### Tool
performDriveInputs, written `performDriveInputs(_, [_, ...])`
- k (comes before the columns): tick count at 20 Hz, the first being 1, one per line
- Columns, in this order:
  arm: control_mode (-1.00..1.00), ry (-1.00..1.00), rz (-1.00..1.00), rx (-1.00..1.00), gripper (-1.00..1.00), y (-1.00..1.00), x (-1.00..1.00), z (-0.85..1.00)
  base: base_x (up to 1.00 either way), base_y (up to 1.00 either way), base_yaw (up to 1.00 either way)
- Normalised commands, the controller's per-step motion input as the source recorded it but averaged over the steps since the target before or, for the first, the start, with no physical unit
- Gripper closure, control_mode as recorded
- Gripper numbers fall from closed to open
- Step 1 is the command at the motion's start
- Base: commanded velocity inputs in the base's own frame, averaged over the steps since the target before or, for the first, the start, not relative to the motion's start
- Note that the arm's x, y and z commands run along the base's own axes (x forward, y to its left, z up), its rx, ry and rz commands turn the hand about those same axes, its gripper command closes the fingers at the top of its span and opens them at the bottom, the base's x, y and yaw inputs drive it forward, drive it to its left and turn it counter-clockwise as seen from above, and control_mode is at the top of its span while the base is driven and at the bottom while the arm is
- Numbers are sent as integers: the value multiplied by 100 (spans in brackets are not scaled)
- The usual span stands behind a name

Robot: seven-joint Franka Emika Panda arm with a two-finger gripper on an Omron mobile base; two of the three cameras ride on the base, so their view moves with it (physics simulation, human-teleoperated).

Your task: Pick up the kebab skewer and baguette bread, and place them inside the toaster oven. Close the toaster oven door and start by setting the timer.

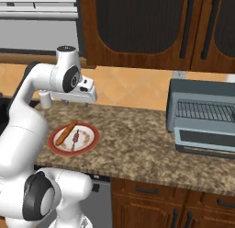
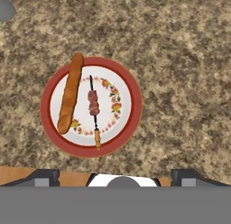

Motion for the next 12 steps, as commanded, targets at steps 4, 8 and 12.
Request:
performDriveInputs(4, [100, 0, 0, 0, -100, 0, 0, 0, 0, -46, 0])
performDriveInputs(8, [100, 0, 0, 0, -100, 0, 0, 0, 0, -45, 0])
performDriveInputs(12, [100, 0, 0, 0, -100, 0, 0, 0, 0, -50, 0])
